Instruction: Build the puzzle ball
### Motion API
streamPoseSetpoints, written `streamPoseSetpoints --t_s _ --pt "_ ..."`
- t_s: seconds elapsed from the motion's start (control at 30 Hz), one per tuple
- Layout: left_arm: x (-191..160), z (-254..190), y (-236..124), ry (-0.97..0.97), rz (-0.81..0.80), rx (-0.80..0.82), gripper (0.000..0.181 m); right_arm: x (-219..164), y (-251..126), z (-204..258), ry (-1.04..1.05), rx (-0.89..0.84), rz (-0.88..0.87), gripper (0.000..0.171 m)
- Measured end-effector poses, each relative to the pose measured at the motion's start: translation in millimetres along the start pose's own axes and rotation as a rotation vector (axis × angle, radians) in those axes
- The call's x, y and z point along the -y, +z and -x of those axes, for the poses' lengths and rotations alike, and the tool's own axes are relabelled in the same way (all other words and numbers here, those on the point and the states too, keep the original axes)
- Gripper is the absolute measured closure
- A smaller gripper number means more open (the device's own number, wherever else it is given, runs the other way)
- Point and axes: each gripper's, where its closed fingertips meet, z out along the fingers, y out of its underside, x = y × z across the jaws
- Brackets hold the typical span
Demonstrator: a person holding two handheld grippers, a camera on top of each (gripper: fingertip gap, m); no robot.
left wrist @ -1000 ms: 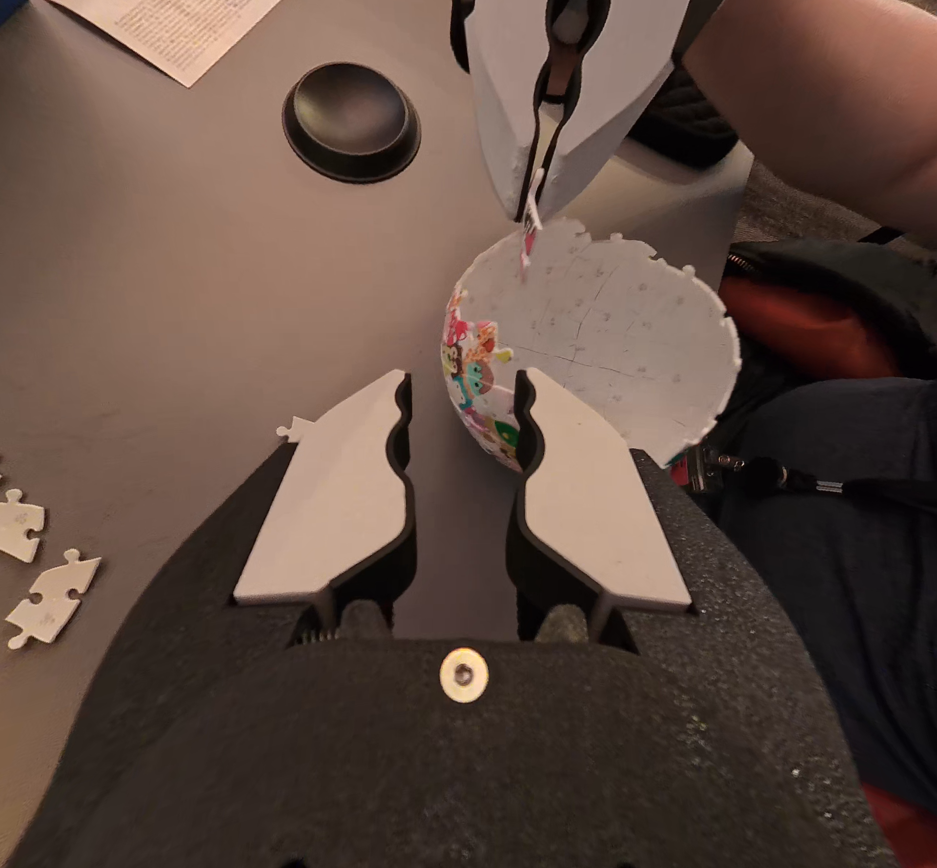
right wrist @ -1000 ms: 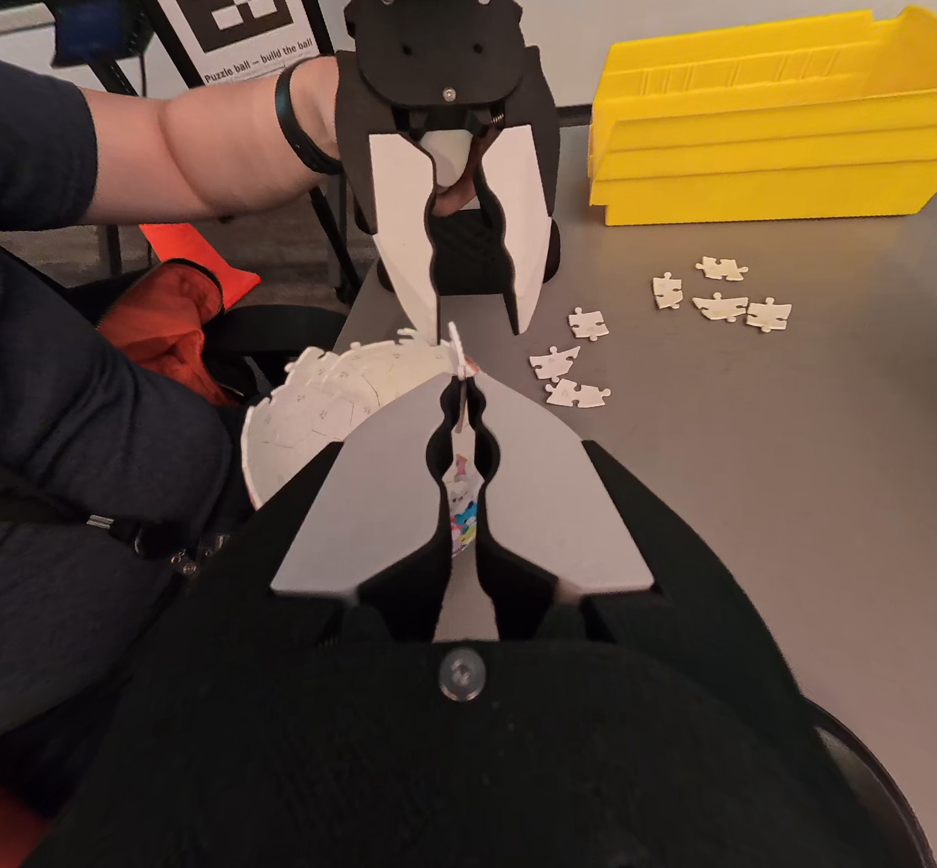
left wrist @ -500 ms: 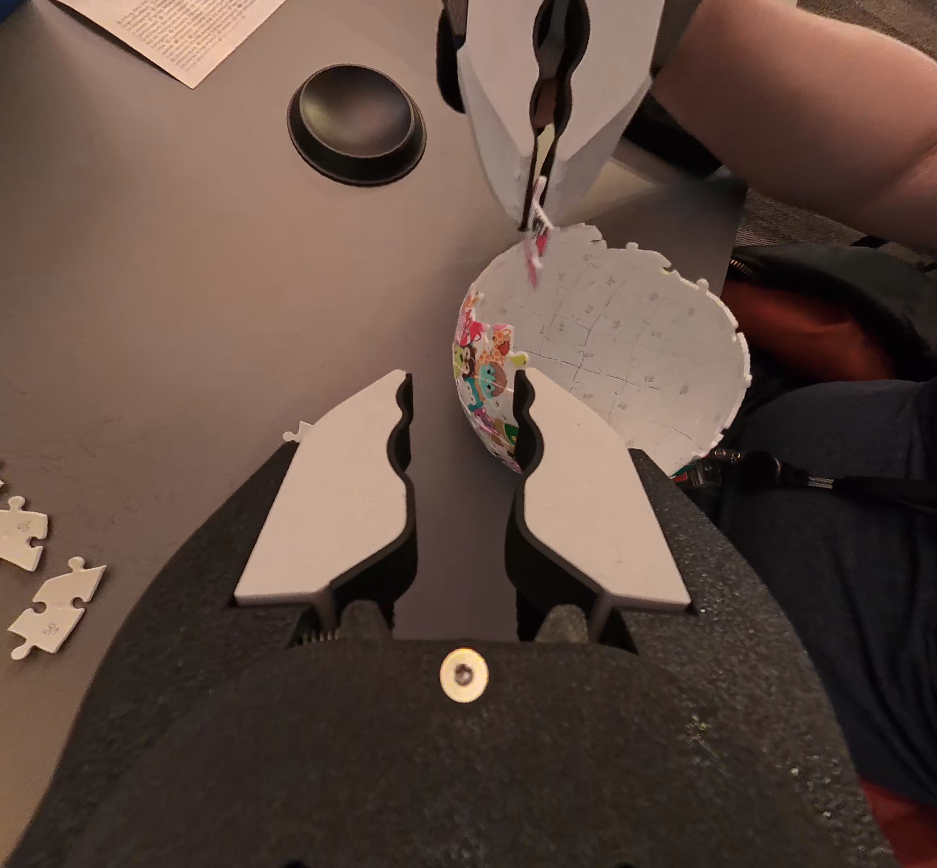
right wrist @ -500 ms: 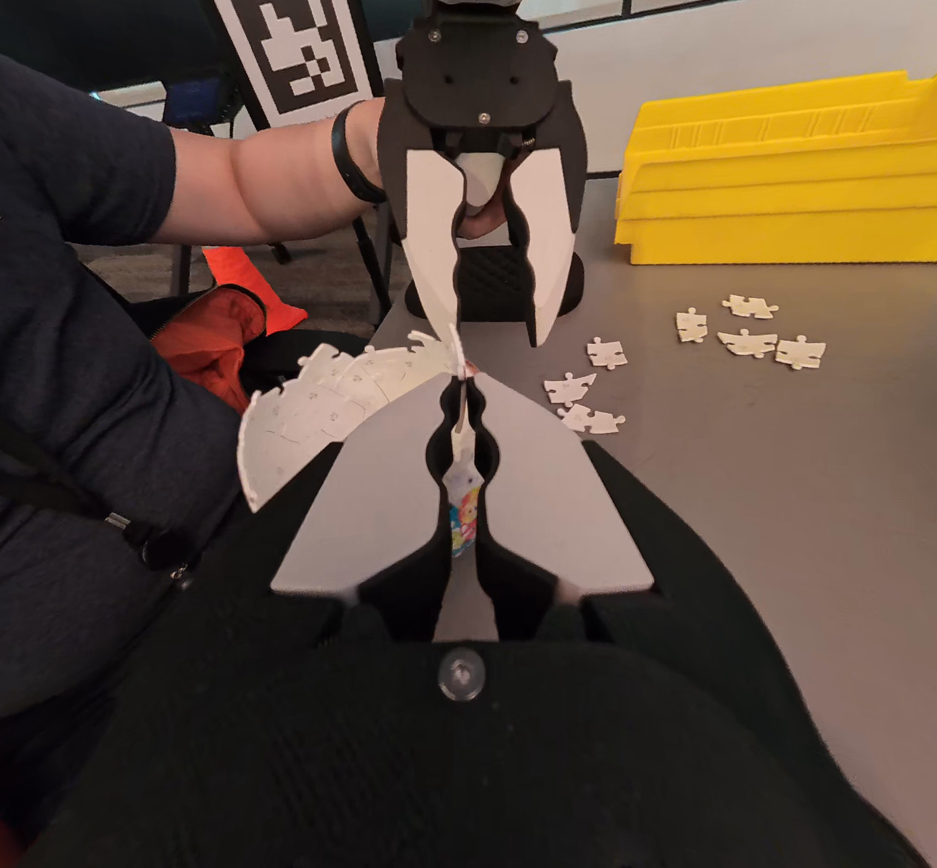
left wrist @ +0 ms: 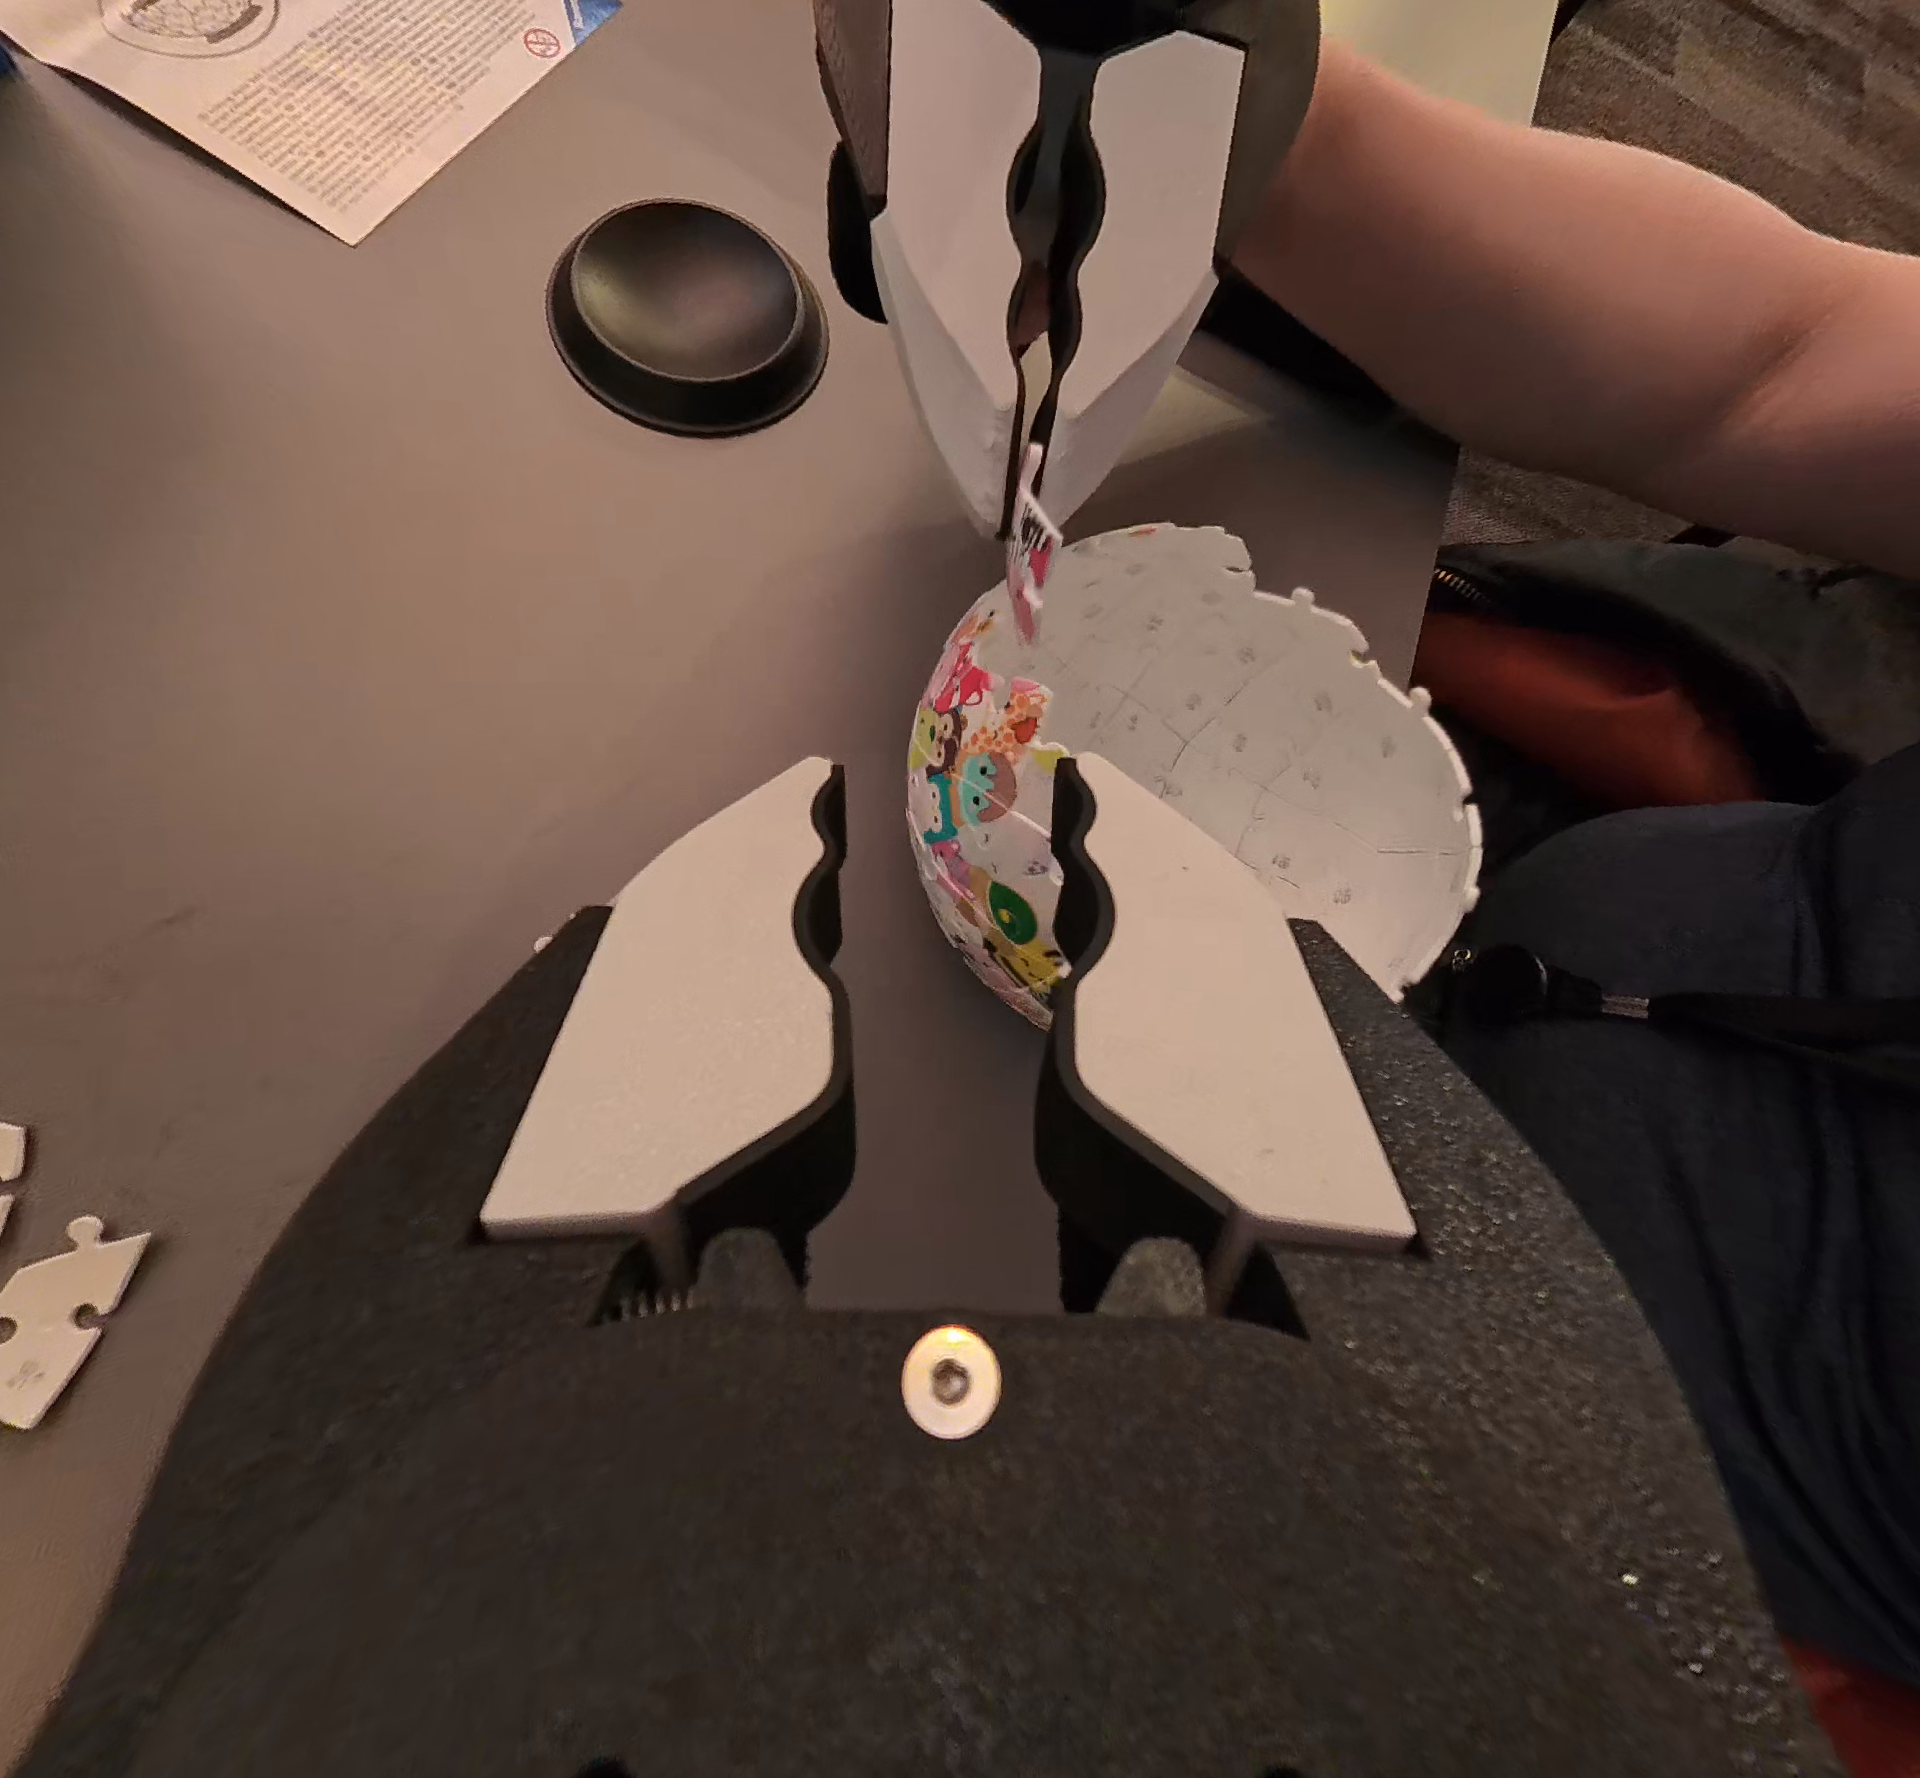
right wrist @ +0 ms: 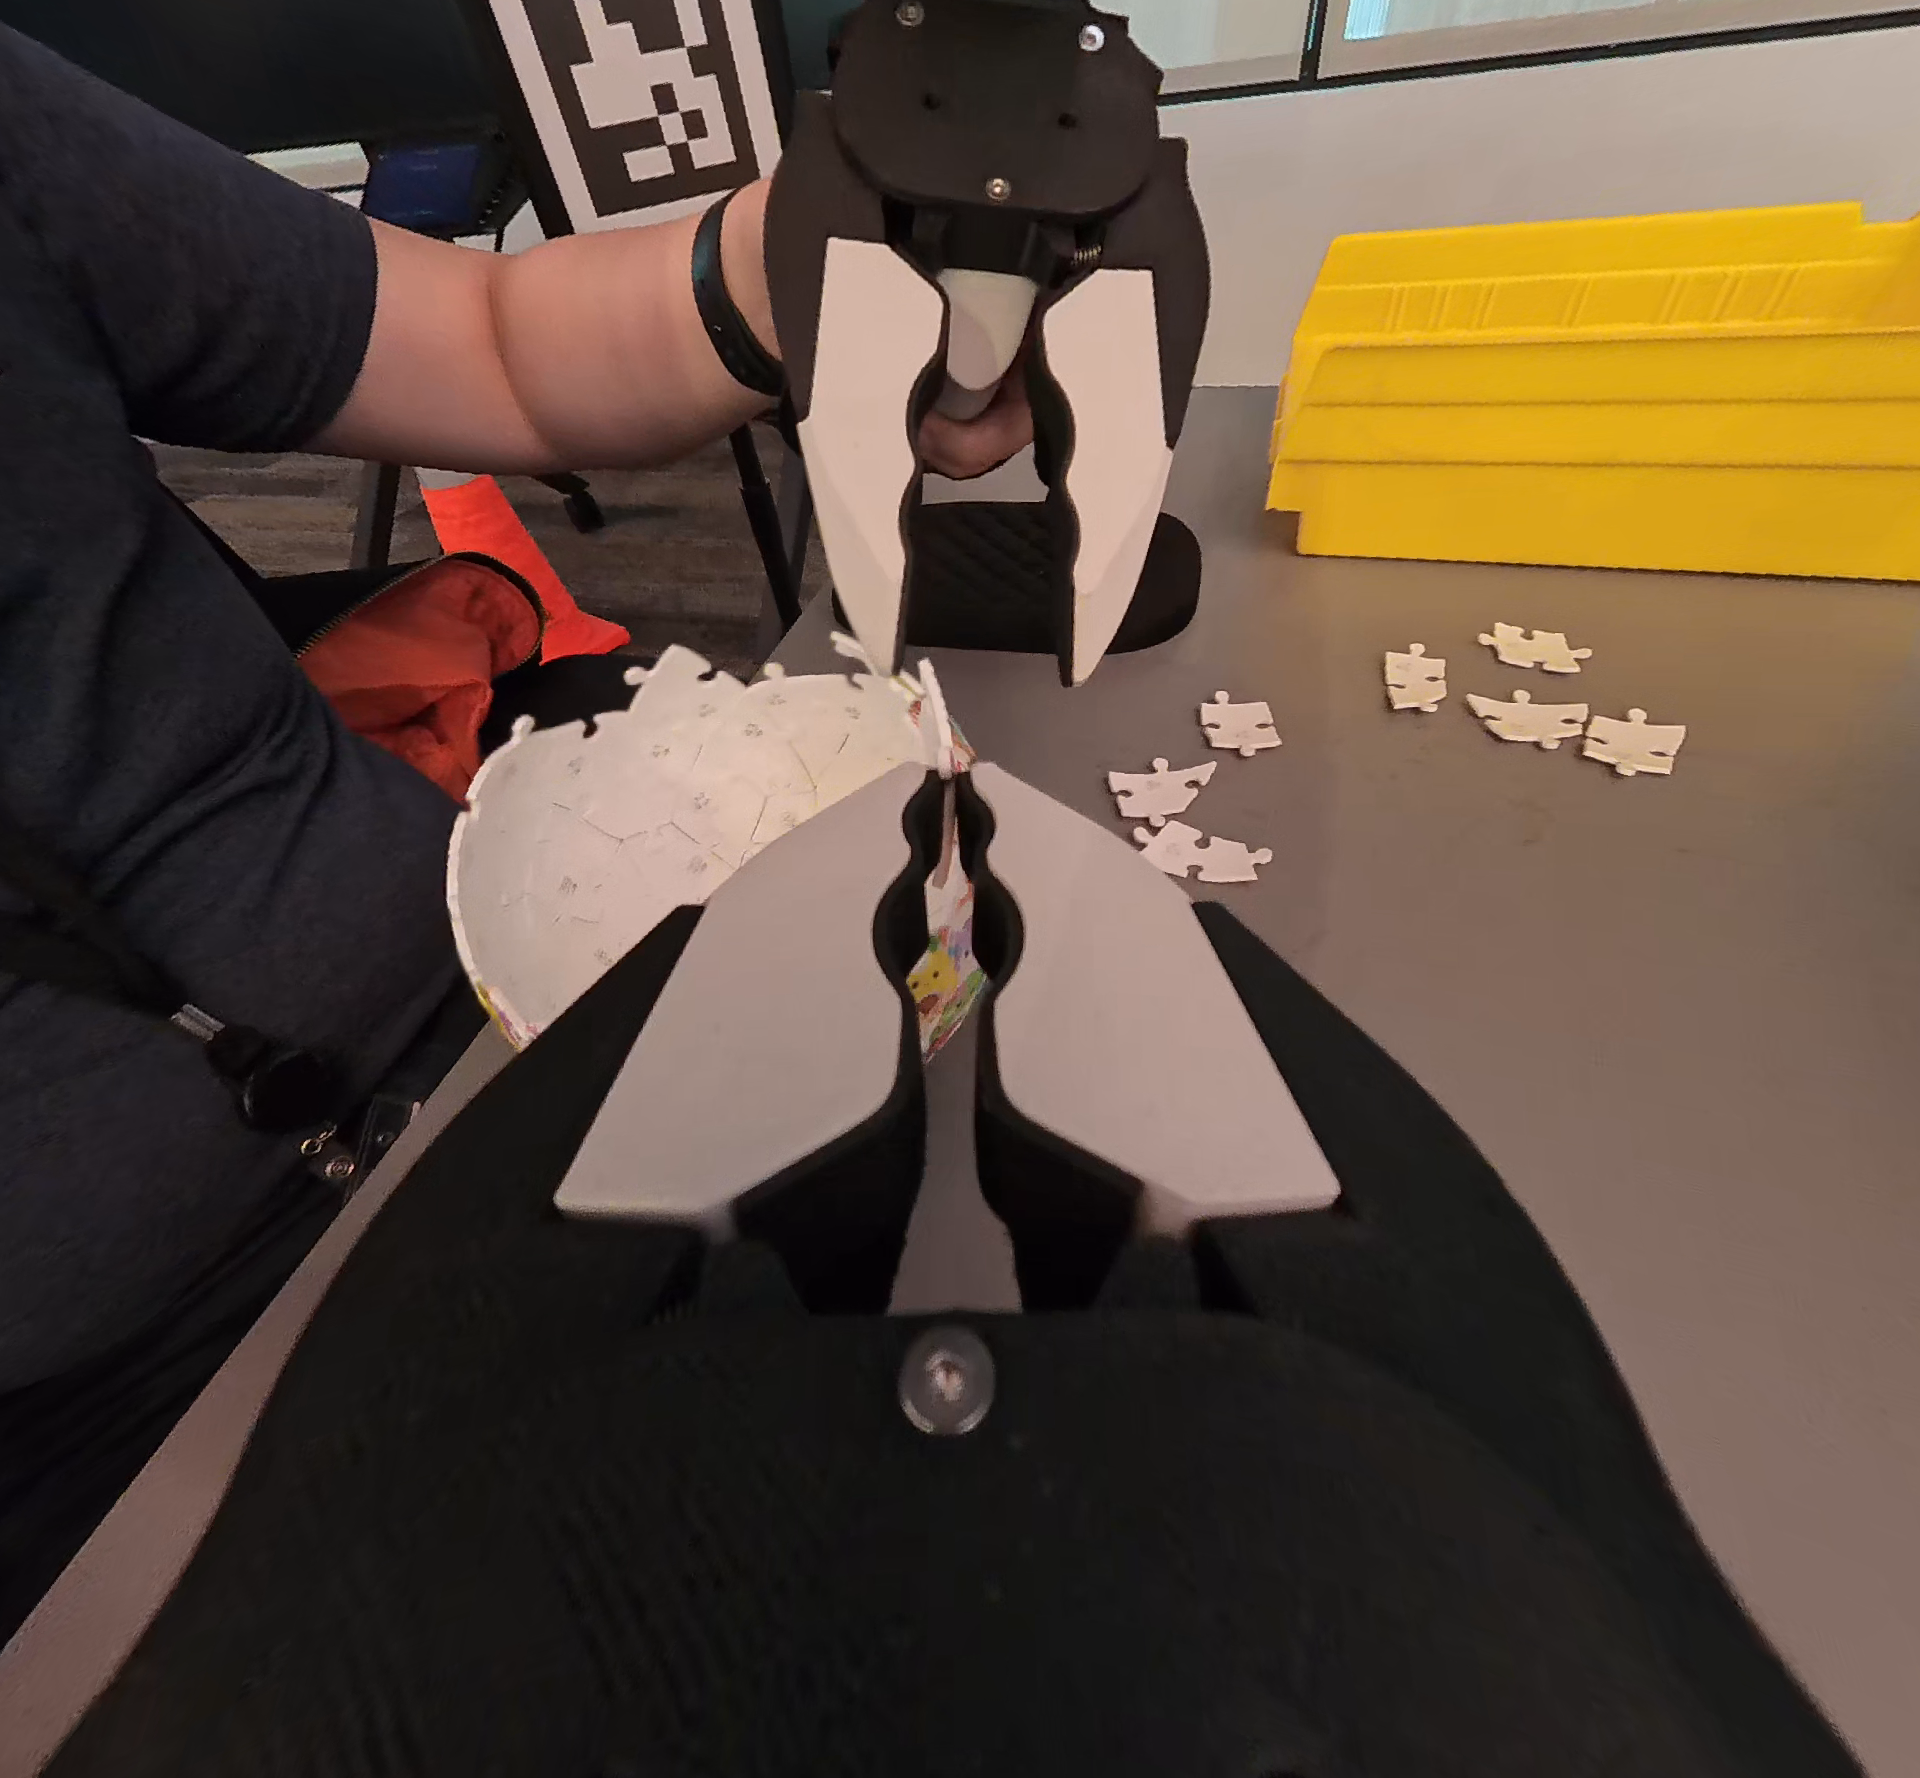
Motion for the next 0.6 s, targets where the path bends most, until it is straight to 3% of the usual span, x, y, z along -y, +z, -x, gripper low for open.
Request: streamPoseSetpoints --t_s 0.6 --pt "12.3 -5.1 1.9 0.001 -0.029 -0.002 0.14 0.6 -6.2 7.8 -0.03 -0.047 -0.058 0.168"
